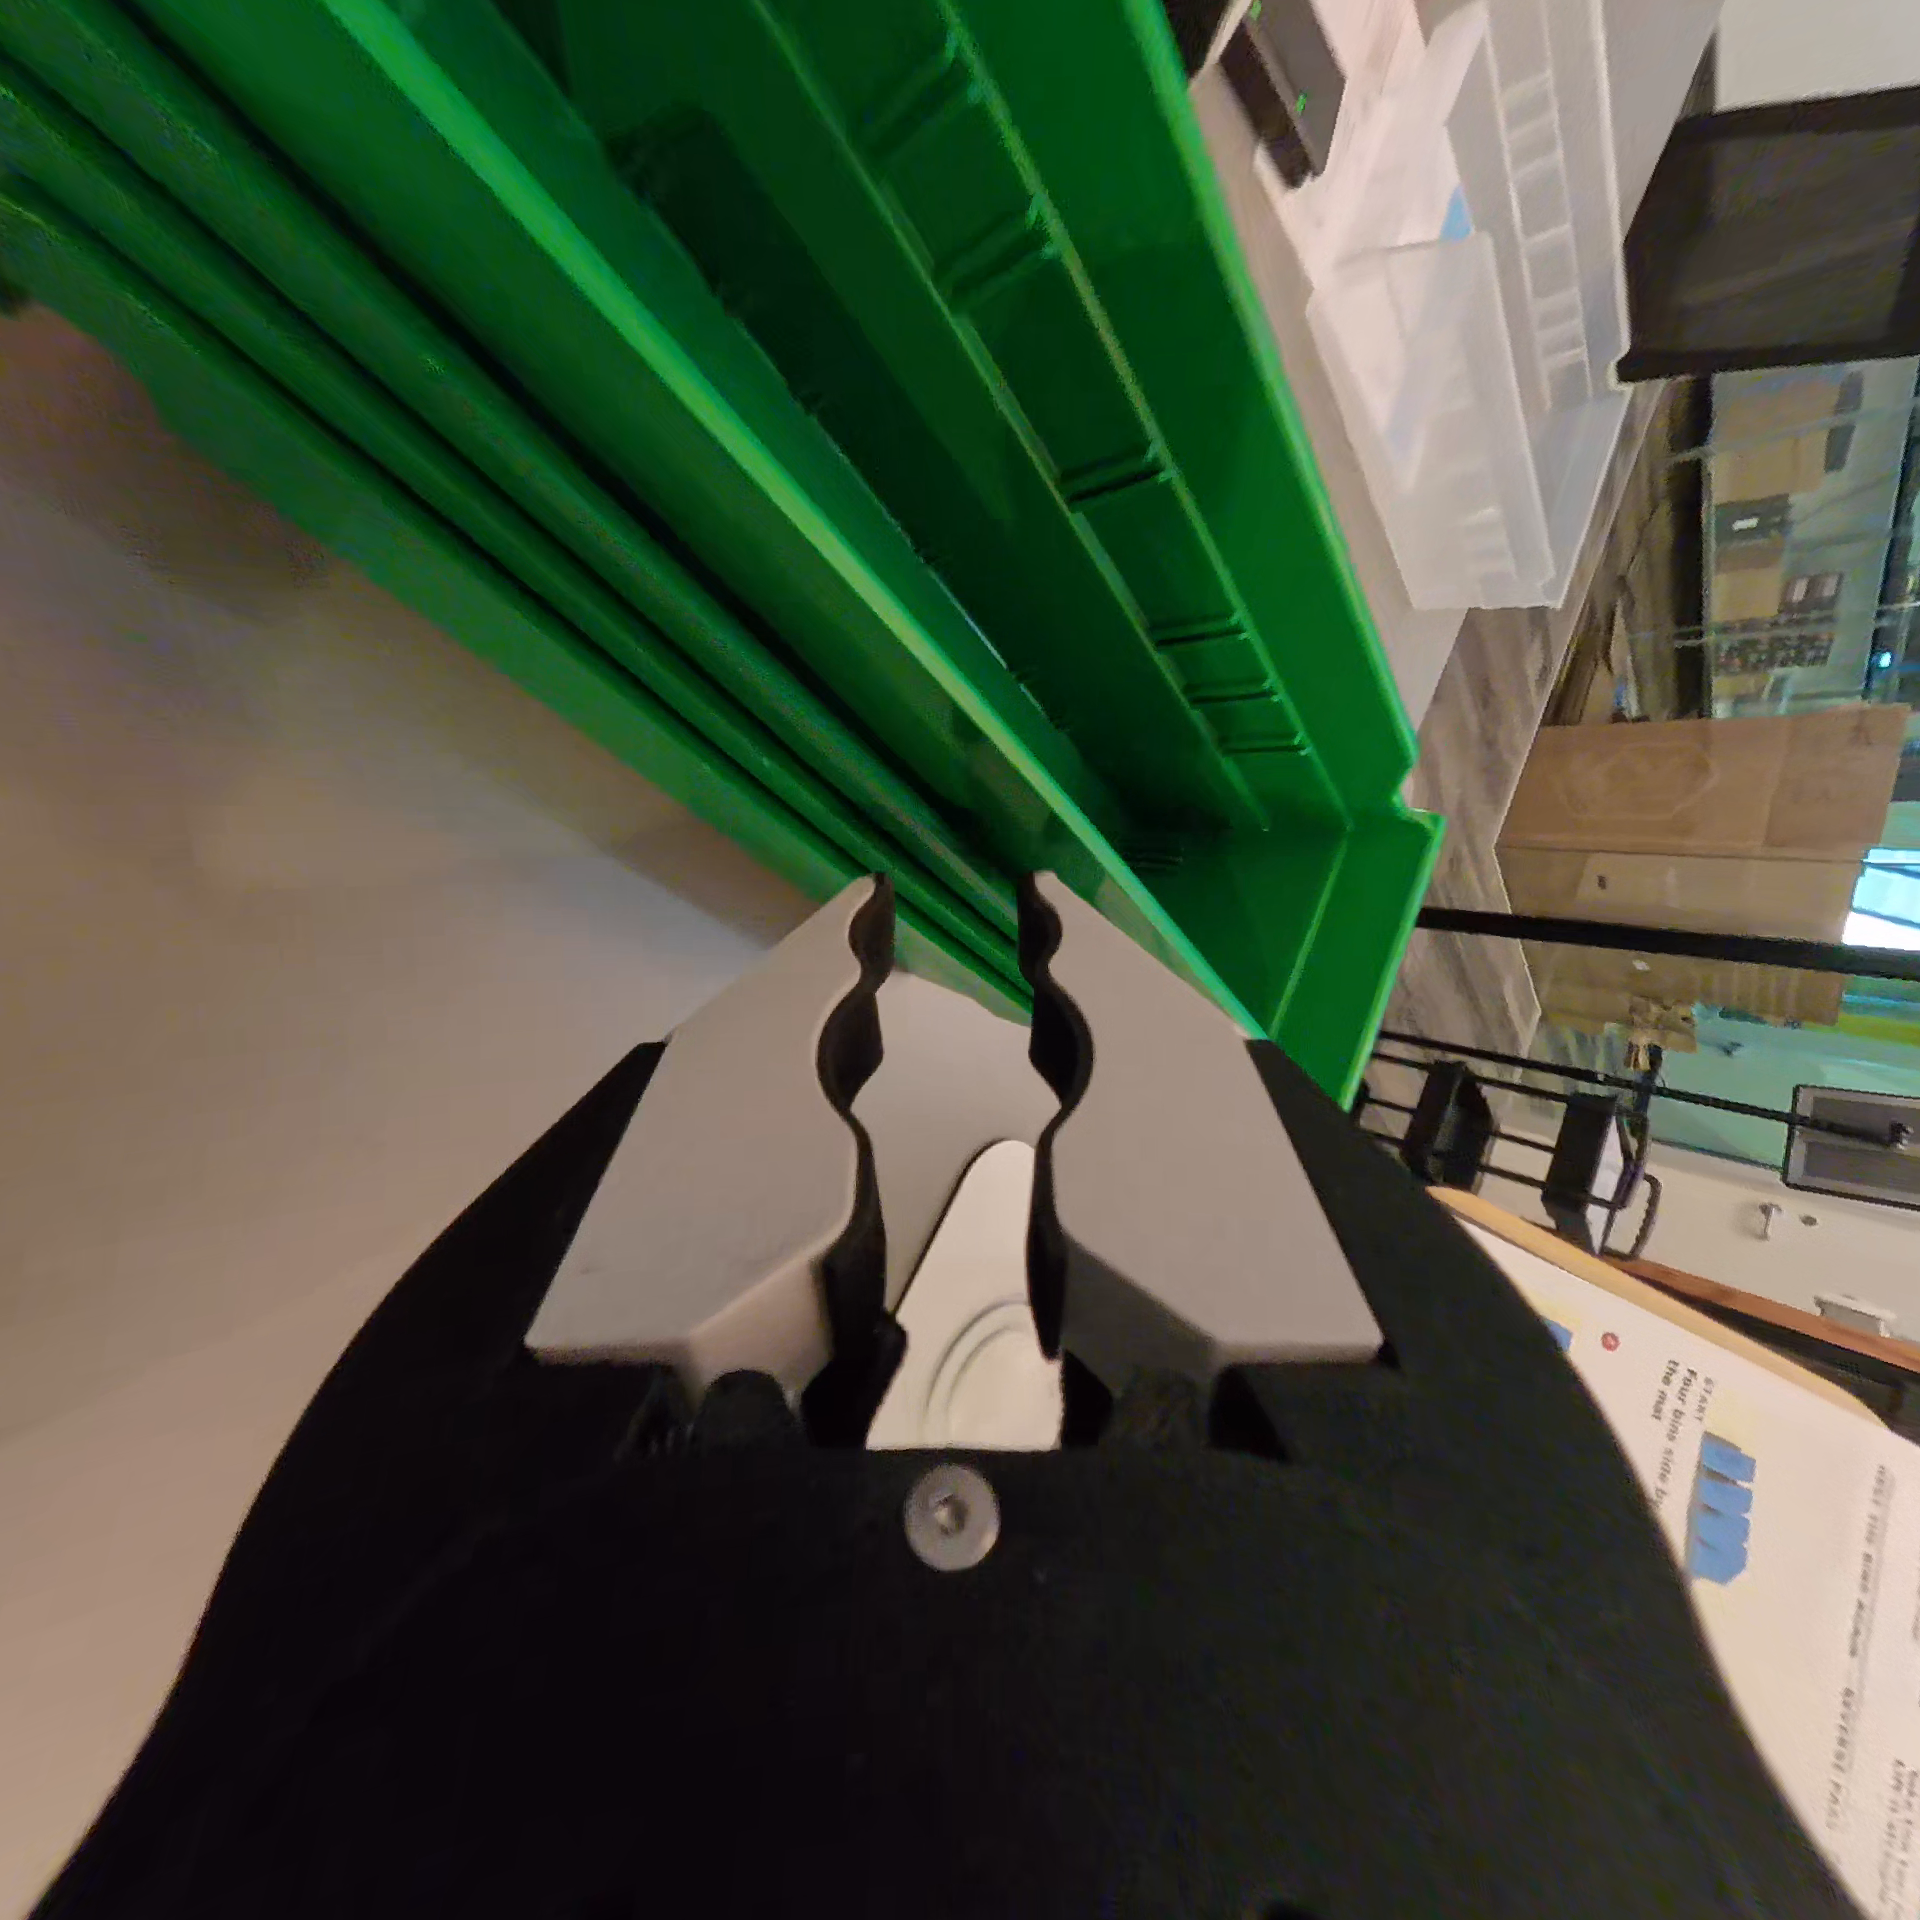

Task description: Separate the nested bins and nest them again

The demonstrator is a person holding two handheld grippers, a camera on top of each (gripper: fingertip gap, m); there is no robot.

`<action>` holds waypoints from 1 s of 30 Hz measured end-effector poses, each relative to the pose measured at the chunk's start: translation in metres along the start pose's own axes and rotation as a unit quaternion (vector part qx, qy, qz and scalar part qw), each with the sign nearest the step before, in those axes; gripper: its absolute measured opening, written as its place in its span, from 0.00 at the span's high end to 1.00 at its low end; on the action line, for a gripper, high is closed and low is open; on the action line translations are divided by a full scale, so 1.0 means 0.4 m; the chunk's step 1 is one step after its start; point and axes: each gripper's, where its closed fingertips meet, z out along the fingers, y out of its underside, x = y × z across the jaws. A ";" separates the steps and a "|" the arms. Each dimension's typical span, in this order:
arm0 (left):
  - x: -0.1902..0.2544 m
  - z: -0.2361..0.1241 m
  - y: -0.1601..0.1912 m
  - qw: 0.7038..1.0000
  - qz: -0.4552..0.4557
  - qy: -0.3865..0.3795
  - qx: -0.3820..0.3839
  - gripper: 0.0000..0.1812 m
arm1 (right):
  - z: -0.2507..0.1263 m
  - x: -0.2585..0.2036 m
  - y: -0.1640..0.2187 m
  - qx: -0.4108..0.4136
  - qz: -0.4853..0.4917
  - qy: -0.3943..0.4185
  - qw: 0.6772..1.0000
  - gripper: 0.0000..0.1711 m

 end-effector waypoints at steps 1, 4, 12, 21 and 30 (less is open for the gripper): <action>-0.008 0.003 -0.002 1.000 0.014 -0.009 0.002 0.70 | -0.019 0.011 -0.004 0.009 0.005 0.009 1.000 0.87; -0.012 0.015 -0.019 0.998 0.069 -0.006 0.011 0.65 | -0.065 0.056 -0.029 0.041 0.012 0.048 0.998 0.89; 0.002 0.047 -0.044 0.993 0.111 0.038 0.004 0.66 | -0.046 0.063 -0.079 0.052 -0.032 0.067 0.996 0.90; -0.006 0.059 -0.042 0.992 0.120 0.043 0.000 0.65 | -0.043 0.053 -0.066 0.020 -0.071 0.016 0.997 0.84; 0.003 0.040 -0.038 0.994 0.090 0.061 0.017 0.62 | -0.055 0.052 -0.070 0.003 -0.065 -0.043 0.997 0.71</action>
